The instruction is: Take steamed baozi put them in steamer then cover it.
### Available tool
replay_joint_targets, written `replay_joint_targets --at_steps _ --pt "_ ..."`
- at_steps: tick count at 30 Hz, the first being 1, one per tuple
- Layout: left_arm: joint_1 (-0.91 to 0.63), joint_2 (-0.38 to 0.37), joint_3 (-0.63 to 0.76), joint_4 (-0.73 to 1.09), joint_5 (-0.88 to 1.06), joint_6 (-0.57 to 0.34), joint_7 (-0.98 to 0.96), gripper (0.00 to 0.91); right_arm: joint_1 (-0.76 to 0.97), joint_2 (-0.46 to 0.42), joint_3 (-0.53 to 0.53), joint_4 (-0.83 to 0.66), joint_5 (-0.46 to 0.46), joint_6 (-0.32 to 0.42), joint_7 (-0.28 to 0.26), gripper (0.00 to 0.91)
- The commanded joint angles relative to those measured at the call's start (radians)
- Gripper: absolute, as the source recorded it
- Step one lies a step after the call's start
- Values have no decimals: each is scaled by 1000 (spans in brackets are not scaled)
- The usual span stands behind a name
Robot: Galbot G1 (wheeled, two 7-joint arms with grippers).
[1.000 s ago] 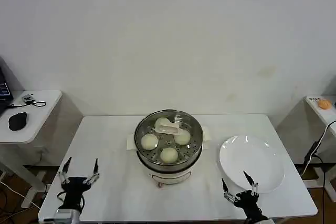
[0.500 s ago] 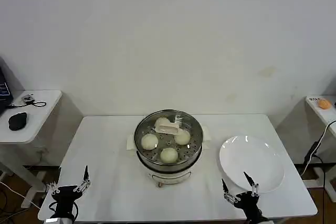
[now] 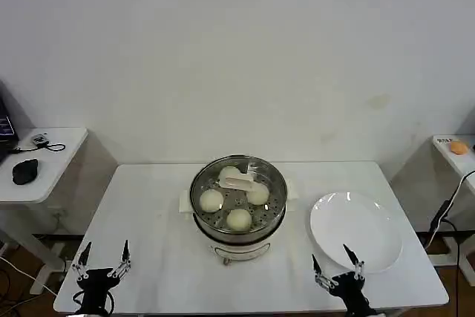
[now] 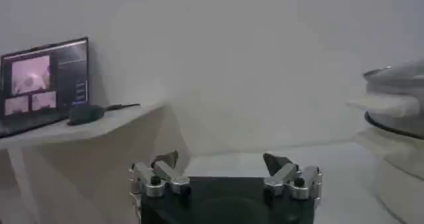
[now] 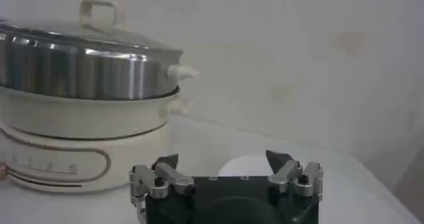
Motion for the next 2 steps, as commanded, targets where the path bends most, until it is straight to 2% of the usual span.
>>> replay_joint_targets --at_steps 1,2 --pt "16 1 2 3 8 0 12 907 -7 -4 -10 9 -1 -20 14 907" --pt "18 1 3 3 10 0 13 907 -8 -6 -15 11 0 -27 18 907"
